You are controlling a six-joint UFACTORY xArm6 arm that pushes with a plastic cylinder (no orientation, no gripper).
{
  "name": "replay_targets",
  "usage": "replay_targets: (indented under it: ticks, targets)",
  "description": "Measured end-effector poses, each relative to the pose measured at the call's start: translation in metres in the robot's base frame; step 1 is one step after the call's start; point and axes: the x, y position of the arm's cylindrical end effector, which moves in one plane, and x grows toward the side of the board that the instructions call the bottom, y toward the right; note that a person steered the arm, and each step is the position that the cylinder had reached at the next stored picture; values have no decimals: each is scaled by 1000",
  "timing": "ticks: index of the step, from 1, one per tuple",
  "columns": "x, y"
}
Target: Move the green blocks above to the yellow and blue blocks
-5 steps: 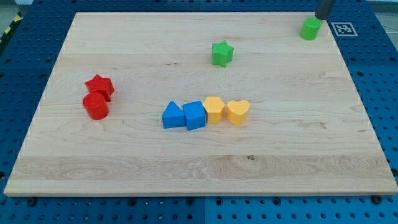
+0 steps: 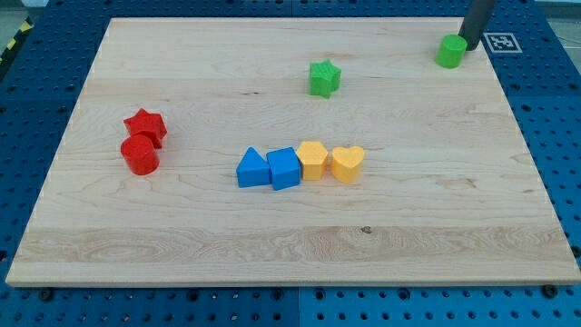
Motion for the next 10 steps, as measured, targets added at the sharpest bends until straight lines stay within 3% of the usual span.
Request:
replay_targets:
  ticks: [10]
  targets:
    - [22,-20]
